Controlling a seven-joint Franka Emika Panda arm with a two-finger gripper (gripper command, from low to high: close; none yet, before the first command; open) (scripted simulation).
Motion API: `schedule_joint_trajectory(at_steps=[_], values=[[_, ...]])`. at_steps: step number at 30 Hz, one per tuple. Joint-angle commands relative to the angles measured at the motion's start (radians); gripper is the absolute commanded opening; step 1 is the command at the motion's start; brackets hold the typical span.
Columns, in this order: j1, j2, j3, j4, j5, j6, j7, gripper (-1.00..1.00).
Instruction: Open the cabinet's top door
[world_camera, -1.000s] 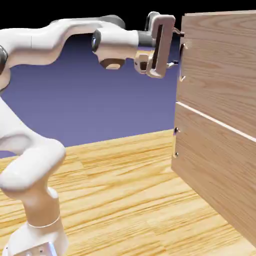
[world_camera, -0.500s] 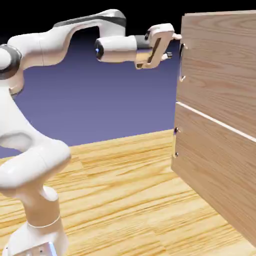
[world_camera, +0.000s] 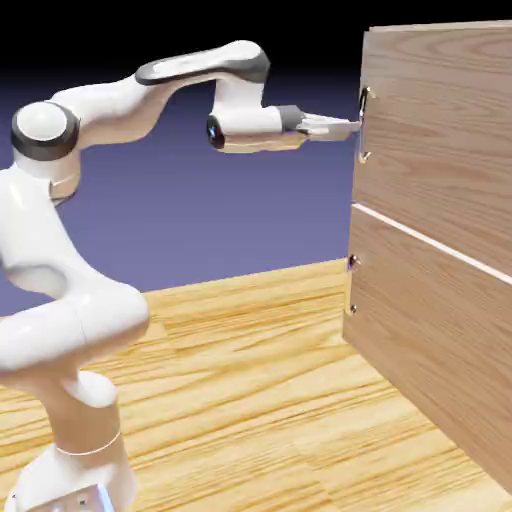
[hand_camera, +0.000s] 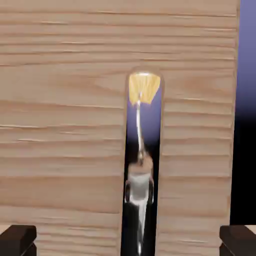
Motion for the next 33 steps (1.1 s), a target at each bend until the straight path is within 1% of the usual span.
schedule_joint_trajectory(at_steps=[1, 5, 6, 7, 21, 33], values=[[-0.034, 0.005, 0.024, 0.027, 0.000, 0.002, -0.001, 1.00], [-0.177, 0.024, 0.125, 0.140, 0.000, 0.010, -0.005, 1.00], [-0.178, 0.024, 0.125, 0.140, 0.000, 0.010, -0.005, -1.00], [-0.178, 0.024, 0.125, 0.140, 0.000, 0.010, -0.005, -1.00], [0.330, 0.111, -0.221, -0.257, -0.117, -0.189, -0.045, -1.00], [0.765, 0.068, -0.572, -0.549, -0.333, -0.321, 0.040, -1.00]])
